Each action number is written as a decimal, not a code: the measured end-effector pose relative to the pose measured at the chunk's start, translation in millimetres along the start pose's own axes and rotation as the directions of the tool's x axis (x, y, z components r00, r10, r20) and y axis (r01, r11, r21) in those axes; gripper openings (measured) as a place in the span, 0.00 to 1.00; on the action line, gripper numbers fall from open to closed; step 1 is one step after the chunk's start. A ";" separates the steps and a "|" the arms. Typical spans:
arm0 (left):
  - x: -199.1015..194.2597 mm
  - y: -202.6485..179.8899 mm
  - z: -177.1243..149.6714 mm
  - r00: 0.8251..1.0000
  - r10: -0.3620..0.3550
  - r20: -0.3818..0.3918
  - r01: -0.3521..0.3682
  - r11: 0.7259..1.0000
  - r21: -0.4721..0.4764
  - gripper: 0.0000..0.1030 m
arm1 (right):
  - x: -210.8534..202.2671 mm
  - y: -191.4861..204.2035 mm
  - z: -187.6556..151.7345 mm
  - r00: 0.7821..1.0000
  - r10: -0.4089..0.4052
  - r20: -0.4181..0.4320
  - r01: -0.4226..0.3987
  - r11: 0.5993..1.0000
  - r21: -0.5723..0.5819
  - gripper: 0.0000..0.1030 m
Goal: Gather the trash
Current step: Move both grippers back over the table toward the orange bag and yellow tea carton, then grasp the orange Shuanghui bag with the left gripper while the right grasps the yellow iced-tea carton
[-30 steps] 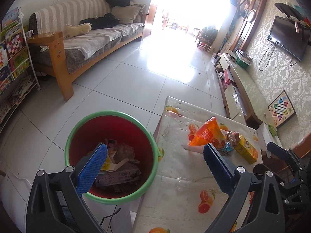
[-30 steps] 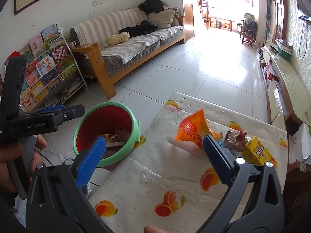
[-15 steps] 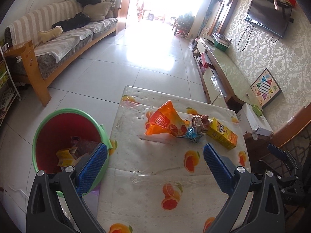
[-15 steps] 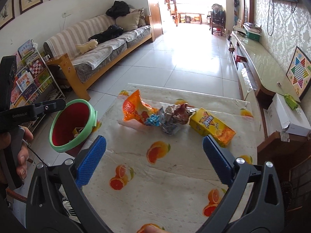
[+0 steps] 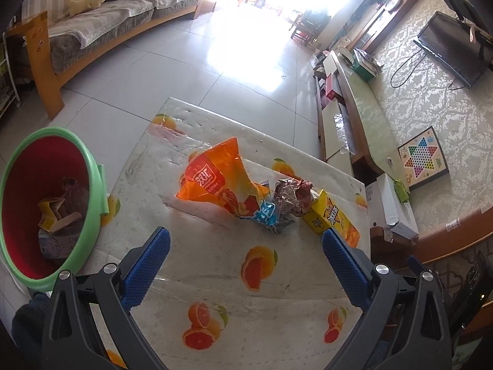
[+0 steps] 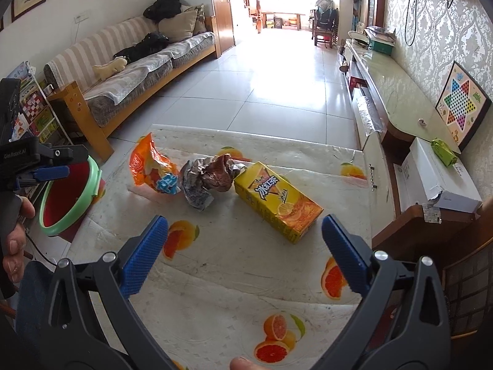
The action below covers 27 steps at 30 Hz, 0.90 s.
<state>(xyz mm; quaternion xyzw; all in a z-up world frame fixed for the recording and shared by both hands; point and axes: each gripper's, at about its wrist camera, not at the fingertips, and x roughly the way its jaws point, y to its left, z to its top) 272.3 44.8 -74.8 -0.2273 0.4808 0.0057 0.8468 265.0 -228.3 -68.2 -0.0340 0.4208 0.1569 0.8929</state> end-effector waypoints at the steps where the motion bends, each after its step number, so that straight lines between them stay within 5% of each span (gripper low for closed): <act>1: 6.6 -1.1 1.4 1.000 0.000 -0.005 -0.001 1.000 -0.022 0.92 | 6.3 -3.6 1.3 1.000 -0.006 -0.006 0.006 1.000 -0.008 0.95; 8: 49.0 0.5 16.1 1.000 0.026 0.011 -0.024 0.983 -0.179 0.92 | 47.6 -20.4 8.8 0.999 -0.008 -0.053 0.005 0.998 -0.064 0.95; 15: 102.1 12.9 22.4 0.997 0.056 -0.062 -0.074 0.938 -0.340 0.92 | 86.8 -24.5 13.7 0.996 -0.002 -0.090 -0.010 0.991 -0.134 0.95; 27: 157.8 12.3 22.5 0.983 0.141 -0.115 -0.176 0.897 -0.405 0.92 | 146.4 -29.4 13.2 0.988 -0.009 -0.156 -0.023 0.980 -0.199 0.95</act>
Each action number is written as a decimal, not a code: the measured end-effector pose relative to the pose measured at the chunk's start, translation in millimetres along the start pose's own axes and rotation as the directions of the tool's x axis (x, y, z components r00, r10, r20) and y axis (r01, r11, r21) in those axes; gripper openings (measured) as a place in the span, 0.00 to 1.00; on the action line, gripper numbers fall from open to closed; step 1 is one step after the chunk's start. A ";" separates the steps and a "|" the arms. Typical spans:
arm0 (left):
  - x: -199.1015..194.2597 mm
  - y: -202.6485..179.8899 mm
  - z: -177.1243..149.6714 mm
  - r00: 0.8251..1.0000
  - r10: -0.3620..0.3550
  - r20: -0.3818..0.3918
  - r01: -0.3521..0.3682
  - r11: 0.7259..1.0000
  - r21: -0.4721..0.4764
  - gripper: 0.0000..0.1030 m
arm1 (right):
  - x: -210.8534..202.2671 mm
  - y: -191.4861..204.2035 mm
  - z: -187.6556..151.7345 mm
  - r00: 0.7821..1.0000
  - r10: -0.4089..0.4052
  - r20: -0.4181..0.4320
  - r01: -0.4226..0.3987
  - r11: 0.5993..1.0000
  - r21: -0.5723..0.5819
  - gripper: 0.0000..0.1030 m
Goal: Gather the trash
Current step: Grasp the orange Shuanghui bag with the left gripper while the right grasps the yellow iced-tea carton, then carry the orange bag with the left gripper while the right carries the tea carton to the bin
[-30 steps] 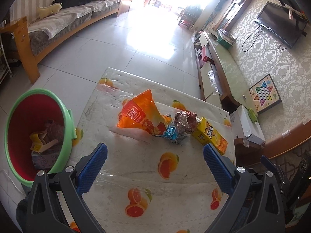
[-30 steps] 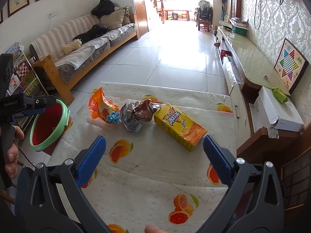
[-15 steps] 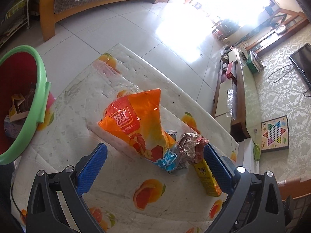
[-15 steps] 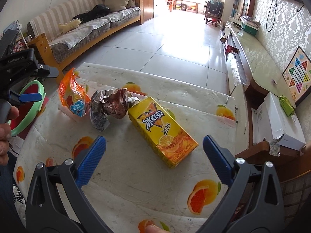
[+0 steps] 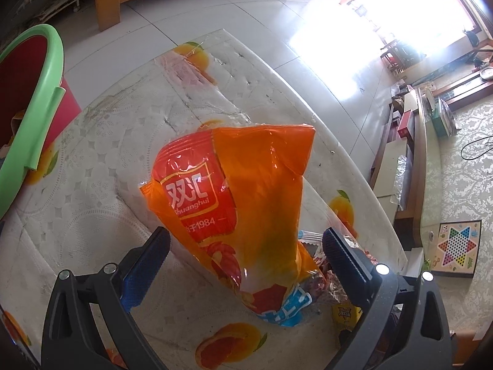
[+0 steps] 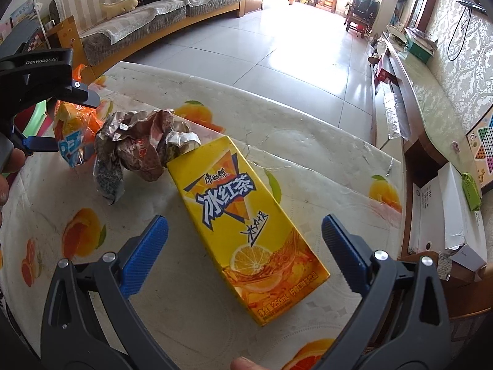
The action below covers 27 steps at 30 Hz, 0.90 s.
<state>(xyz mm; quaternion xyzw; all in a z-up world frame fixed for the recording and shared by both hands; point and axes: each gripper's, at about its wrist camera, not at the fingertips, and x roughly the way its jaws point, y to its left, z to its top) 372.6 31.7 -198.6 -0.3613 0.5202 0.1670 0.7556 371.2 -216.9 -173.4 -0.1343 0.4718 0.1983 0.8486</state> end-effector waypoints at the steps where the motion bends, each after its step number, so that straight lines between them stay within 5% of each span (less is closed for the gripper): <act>1: 1.8 -0.8 0.4 1.000 0.007 0.004 -0.007 1.000 -0.002 0.92 | 2.4 -0.9 0.0 1.000 0.006 -0.002 -0.006 1.000 0.005 0.95; 5: 8.1 -3.1 2.2 0.999 0.033 0.019 -0.033 0.999 -0.014 0.91 | 8.4 -3.2 -1.3 1.000 0.019 -0.003 -0.019 1.000 0.017 0.94; 10: 18.1 -4.3 4.8 0.998 0.061 -0.006 -0.061 0.998 0.007 0.86 | 12.9 -5.9 -4.4 1.000 0.026 -0.008 -0.026 0.999 0.039 0.79; 13: 19.6 0.8 4.9 0.998 0.061 -0.024 -0.061 0.998 0.029 0.75 | 10.8 -5.7 -4.9 1.000 0.027 -0.004 -0.027 0.999 0.043 0.76; 15: 19.1 1.8 4.2 0.998 0.049 -0.031 -0.047 0.998 0.051 0.53 | 9.8 -5.7 -6.1 1.000 0.026 0.000 -0.026 0.998 0.052 0.72; 17: 16.2 5.1 3.6 0.999 0.033 -0.042 -0.030 0.998 0.063 0.48 | 7.4 -4.5 -8.2 1.000 0.023 0.001 -0.023 0.998 0.051 0.69; 20: 6.1 5.7 3.5 1.000 0.018 -0.019 -0.016 0.995 0.098 0.47 | 2.6 -4.7 -10.8 1.000 0.021 -0.007 -0.020 0.998 0.058 0.61; 27: -38.0 3.6 0.5 0.999 -0.019 0.037 0.012 0.983 0.181 0.46 | -35.9 -14.2 -24.8 1.000 0.000 0.023 -0.004 0.987 0.162 0.60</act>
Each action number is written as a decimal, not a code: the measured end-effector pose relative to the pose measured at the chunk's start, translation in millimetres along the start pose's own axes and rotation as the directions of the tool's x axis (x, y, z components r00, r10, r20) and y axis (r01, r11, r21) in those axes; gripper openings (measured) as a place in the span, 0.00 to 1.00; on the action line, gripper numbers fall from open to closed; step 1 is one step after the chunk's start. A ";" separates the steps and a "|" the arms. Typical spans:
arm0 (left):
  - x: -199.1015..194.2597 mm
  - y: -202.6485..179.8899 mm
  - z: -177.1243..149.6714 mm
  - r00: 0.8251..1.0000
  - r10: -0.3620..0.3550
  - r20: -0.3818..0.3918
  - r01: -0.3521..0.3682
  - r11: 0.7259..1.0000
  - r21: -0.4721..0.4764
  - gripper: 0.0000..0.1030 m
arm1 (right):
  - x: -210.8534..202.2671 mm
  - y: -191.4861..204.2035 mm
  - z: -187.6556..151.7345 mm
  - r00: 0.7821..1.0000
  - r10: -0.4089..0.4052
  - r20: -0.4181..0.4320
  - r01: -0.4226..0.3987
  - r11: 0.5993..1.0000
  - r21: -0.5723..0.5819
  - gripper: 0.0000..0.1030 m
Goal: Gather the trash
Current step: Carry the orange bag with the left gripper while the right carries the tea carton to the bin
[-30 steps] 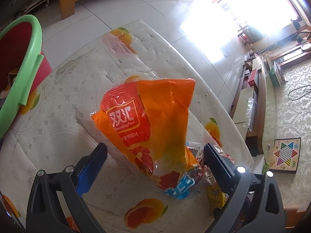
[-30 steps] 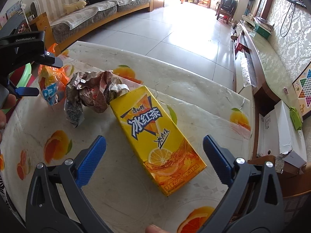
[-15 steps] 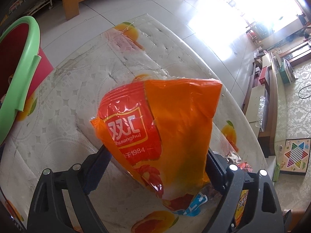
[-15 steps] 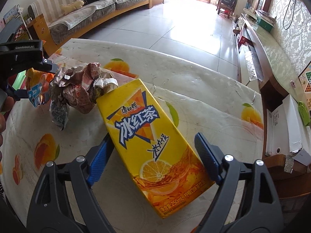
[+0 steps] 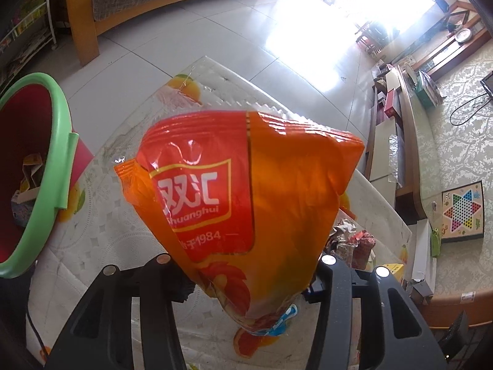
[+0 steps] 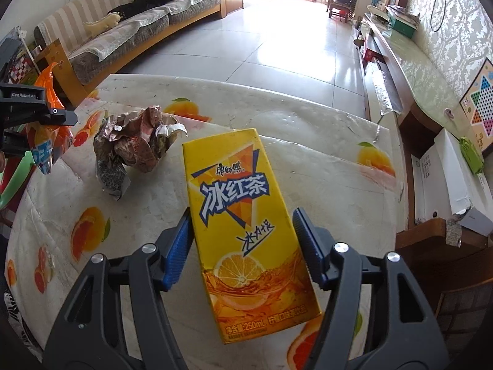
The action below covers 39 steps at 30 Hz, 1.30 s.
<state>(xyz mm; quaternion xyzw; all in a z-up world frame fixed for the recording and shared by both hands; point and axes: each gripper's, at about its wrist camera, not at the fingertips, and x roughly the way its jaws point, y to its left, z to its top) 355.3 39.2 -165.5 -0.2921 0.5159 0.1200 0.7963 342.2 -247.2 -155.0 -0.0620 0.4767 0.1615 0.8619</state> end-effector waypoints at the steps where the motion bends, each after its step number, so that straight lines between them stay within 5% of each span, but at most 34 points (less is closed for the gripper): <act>1: -7.9 0.7 -0.6 1.000 -0.008 0.006 0.008 1.000 0.011 0.46 | -9.7 -1.0 -3.2 1.000 -0.003 0.013 0.003 1.000 0.020 0.60; 10: -82.8 6.9 -18.7 0.994 -0.057 0.091 0.041 0.984 0.173 0.46 | -90.7 16.1 -25.3 0.994 -0.042 0.097 0.032 0.995 0.099 0.60; 19: -145.5 41.1 -31.9 0.978 -0.040 0.204 -0.026 0.949 0.313 0.46 | -130.3 74.7 -20.2 0.990 -0.006 0.141 -0.001 0.999 0.046 0.60; 39: -188.4 207.6 29.0 0.970 0.054 0.236 -0.104 0.973 0.207 0.46 | -120.5 261.7 33.2 0.968 0.202 0.152 -0.174 0.969 -0.178 0.60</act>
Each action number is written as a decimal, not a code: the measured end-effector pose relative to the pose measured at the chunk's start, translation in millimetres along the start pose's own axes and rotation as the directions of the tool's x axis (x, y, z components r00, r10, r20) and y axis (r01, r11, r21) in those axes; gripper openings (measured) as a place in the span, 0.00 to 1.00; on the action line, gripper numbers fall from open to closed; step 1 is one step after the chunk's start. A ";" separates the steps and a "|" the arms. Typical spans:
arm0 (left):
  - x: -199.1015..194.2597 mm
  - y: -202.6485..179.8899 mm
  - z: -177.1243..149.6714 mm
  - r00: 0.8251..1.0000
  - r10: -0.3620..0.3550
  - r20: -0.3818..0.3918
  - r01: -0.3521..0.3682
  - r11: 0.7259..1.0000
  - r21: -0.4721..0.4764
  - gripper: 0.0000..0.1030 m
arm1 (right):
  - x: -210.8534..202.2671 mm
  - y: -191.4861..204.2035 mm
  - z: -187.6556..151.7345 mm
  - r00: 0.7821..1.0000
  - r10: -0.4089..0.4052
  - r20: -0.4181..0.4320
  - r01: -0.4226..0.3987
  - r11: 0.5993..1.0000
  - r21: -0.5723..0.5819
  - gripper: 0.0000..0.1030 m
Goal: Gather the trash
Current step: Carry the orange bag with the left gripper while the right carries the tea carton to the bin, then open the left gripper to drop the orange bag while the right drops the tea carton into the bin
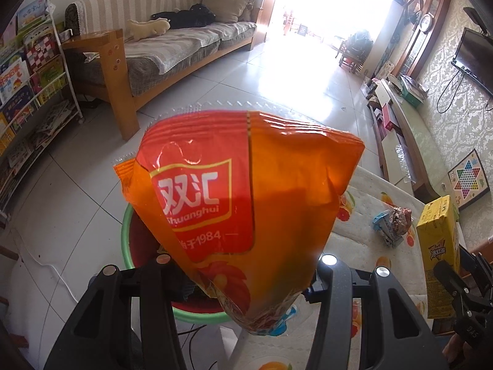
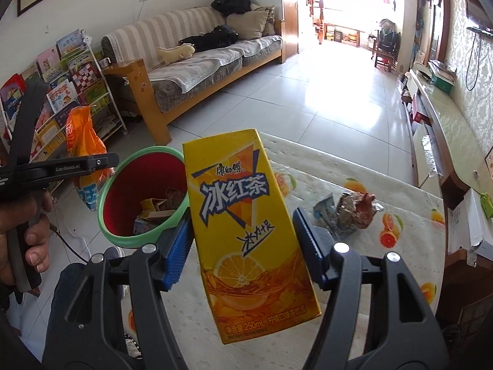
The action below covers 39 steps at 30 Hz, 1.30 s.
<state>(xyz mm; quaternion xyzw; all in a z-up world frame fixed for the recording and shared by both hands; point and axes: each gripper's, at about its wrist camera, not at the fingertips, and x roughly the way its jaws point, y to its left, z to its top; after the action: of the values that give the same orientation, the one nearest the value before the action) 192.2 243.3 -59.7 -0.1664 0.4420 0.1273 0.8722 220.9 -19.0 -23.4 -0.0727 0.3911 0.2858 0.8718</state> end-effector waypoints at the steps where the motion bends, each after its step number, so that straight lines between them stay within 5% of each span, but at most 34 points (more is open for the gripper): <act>1: 3.4 5.6 2.1 1.000 0.002 -0.009 -0.002 1.000 -0.002 0.46 | 3.6 7.0 4.0 1.000 0.009 0.001 -0.009 1.000 -0.010 0.60; 13: 30.2 45.1 7.9 0.998 -0.005 -0.066 0.002 0.999 -0.037 0.51 | 39.2 76.0 44.7 0.996 0.086 0.008 -0.085 0.991 -0.100 0.60; 17: 32.4 50.9 10.5 0.997 0.007 -0.080 -0.011 0.998 -0.055 0.81 | 46.7 90.0 49.3 0.995 0.104 0.005 -0.102 0.987 -0.122 0.60; 19: 29.3 58.6 10.8 0.998 0.007 -0.064 -0.012 0.997 -0.073 0.88 | 51.5 94.6 49.8 0.994 0.109 0.000 -0.108 0.985 -0.133 0.60; 39: -19.0 137.6 14.5 0.995 0.065 0.073 -0.044 0.965 -0.258 0.92 | 112.8 139.3 49.1 0.986 0.146 -0.083 -0.158 0.972 -0.173 0.61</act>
<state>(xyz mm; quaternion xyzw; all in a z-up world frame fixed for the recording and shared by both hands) 141.0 373.2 -60.7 -0.2602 0.3905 0.2141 0.8567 235.0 163.1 -58.0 -0.1306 0.3983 0.3831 0.8231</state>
